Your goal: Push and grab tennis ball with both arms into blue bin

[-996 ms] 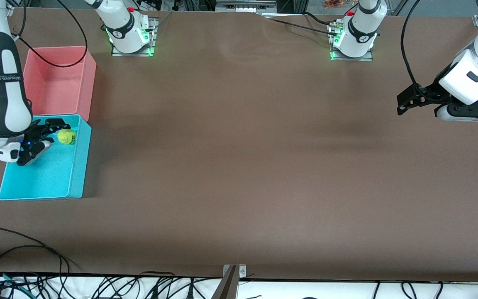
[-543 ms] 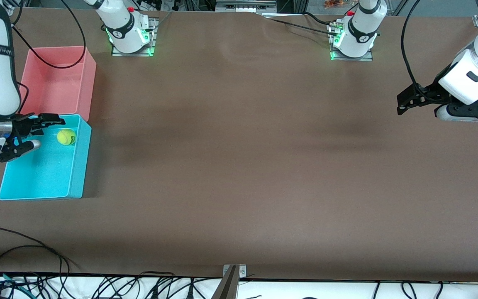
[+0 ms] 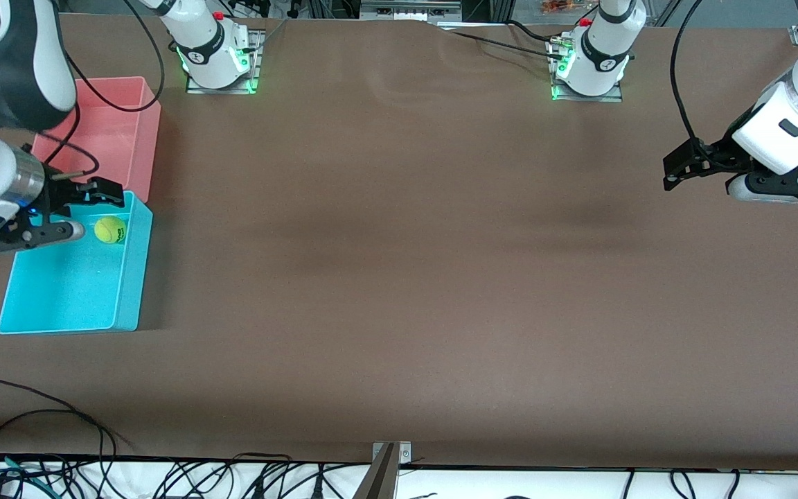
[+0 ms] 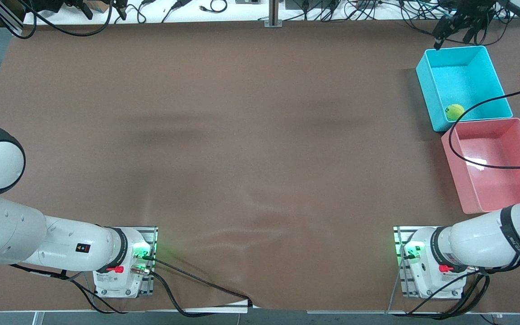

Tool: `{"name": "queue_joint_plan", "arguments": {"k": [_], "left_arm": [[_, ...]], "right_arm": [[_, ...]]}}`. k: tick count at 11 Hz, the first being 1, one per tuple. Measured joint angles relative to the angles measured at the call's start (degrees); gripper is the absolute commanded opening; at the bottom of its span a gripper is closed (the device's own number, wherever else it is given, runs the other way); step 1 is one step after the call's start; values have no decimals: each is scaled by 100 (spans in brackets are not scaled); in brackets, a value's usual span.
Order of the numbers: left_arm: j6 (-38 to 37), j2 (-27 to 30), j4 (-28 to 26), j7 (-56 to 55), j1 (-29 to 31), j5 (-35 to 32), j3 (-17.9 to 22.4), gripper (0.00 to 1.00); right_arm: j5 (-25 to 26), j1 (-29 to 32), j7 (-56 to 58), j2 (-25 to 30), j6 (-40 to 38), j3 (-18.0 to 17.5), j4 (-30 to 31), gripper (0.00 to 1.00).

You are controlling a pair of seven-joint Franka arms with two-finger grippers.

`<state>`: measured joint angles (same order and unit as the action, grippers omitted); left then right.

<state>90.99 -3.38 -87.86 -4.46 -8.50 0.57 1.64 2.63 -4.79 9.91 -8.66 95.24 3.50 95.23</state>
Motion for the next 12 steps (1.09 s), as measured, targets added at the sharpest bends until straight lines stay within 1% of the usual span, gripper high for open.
{"name": "queue_joint_plan", "arguments": {"k": [2, 4, 5, 9, 12], "left_arm": [[-4, 0, 0, 3, 0, 0, 1, 100], [-7, 0, 0, 5, 1, 0, 2, 100], [-8, 0, 0, 6, 4, 0, 3, 100], [-9, 0, 0, 9, 16, 0, 4, 100], [-9, 0, 0, 11, 19, 0, 5, 100]], "right_arm": [[-7, 76, -157, 341, -79, -23, -146, 100], [-19, 195, -158, 431, -652, 21, -619, 100], [-25, 218, -159, 432, -785, 63, -793, 100], [-30, 233, -159, 430, -816, 115, -871, 100], [-89, 235, -244, 397, -536, 171, -876, 100]]}}
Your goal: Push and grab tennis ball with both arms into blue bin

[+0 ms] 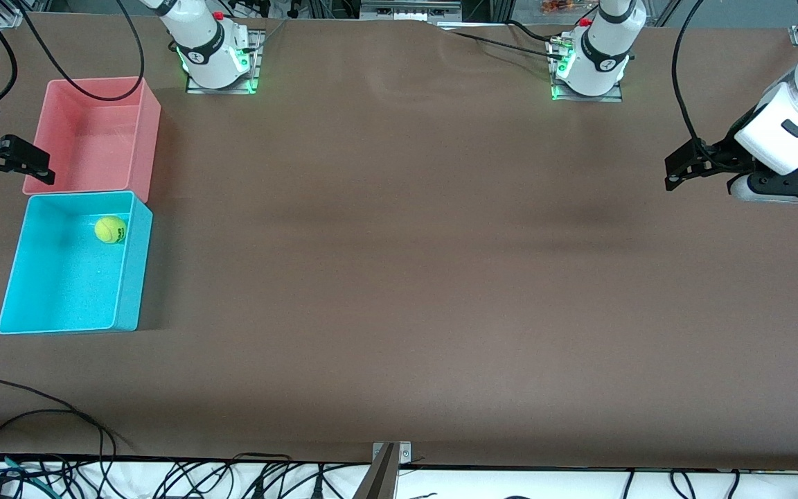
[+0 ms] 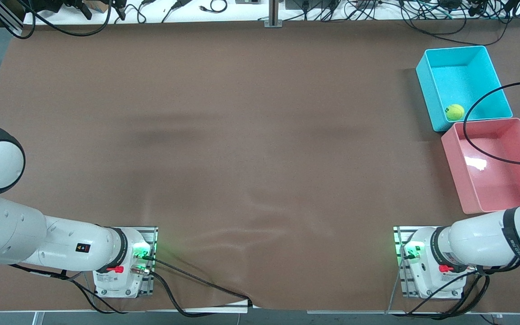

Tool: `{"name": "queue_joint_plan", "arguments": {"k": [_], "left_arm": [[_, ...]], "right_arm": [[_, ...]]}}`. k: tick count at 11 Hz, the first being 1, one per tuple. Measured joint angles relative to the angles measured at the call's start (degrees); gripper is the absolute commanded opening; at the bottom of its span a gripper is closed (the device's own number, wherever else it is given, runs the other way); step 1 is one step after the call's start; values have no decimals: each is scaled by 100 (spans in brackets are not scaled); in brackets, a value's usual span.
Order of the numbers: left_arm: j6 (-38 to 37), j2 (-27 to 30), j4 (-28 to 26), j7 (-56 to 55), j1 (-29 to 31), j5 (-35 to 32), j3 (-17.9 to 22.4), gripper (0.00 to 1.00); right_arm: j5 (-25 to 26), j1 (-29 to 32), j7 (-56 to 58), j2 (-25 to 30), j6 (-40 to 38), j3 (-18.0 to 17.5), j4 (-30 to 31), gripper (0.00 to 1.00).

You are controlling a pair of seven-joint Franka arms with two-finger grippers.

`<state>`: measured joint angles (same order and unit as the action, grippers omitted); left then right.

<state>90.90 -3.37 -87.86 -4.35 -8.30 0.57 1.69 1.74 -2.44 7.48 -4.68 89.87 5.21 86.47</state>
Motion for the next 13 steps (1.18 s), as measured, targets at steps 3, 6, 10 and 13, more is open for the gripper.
{"name": "queue_joint_plan", "arguments": {"k": [3, 6, 10, 13], "left_arm": [[0, 0, 0, 1, 3, 0, 0, 100], [-3, 0, 0, 1, 4, 0, 1, 100], [-5, 0, 0, 1, 5, 0, 5, 100], [-6, -1, 0, 1, 5, 0, 5, 100]], "right_arm": [[-183, 3, -99, -30, 80, 66, 0, 100], [-443, 9, -420, -33, 132, 175, 0, 100], [-450, 9, -497, -33, 142, 195, 0, 100], [-450, 9, -498, -33, 138, 199, 0, 100]]}}
